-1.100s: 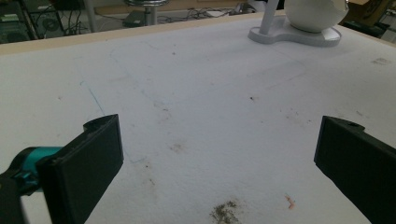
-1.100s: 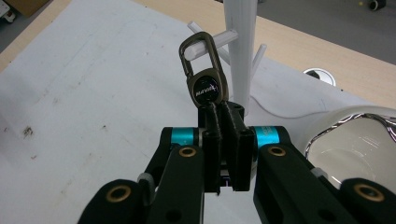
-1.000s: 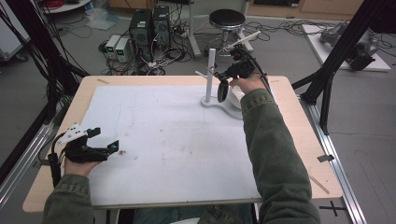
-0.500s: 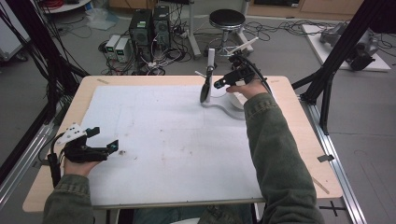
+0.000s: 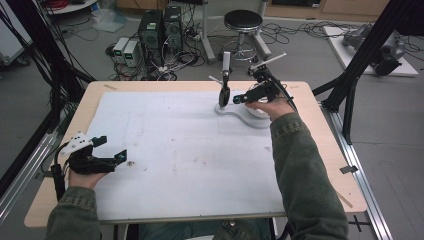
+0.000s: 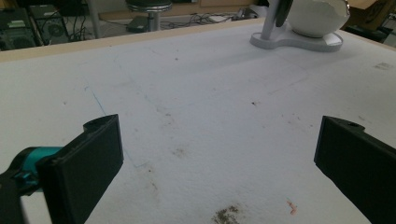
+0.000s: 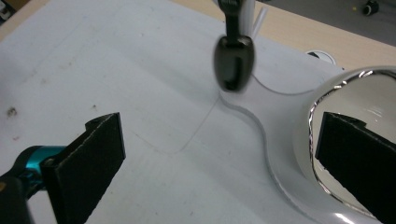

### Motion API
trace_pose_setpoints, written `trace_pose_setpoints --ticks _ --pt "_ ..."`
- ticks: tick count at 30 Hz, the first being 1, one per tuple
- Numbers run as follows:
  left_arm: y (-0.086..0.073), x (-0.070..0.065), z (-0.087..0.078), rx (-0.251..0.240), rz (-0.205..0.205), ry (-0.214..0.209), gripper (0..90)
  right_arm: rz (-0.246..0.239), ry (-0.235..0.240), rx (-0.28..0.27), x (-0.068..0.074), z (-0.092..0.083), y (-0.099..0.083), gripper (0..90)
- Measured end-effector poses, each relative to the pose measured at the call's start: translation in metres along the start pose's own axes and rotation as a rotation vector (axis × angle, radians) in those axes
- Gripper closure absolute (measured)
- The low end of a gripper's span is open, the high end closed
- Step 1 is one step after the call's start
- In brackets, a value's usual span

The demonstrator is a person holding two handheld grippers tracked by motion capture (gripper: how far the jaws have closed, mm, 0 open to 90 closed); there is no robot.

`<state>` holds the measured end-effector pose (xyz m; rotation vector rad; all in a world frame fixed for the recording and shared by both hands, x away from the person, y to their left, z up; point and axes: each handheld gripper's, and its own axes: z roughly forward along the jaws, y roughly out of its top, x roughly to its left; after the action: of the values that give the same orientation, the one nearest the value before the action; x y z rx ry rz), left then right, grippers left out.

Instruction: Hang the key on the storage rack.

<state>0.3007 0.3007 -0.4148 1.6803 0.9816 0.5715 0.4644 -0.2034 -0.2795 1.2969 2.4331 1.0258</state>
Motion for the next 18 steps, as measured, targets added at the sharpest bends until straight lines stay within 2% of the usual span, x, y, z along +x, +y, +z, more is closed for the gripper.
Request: trace_pose_setpoints --ticks 7,9,18 --pt "0.0 -0.001 0.0 0.0 0.001 0.002 1.7 0.0 0.013 -0.018 -0.001 -0.006 -0.021 0.4" --pt "0.0 -0.001 0.0 -0.002 0.001 0.003 1.7 -0.004 -0.001 -0.025 -0.002 -0.008 -0.027 0.4" --pt "0.0 -0.001 0.001 -0.002 -0.001 0.001 1.7 -0.001 -0.007 -0.075 -0.005 -0.018 -0.051 0.4"
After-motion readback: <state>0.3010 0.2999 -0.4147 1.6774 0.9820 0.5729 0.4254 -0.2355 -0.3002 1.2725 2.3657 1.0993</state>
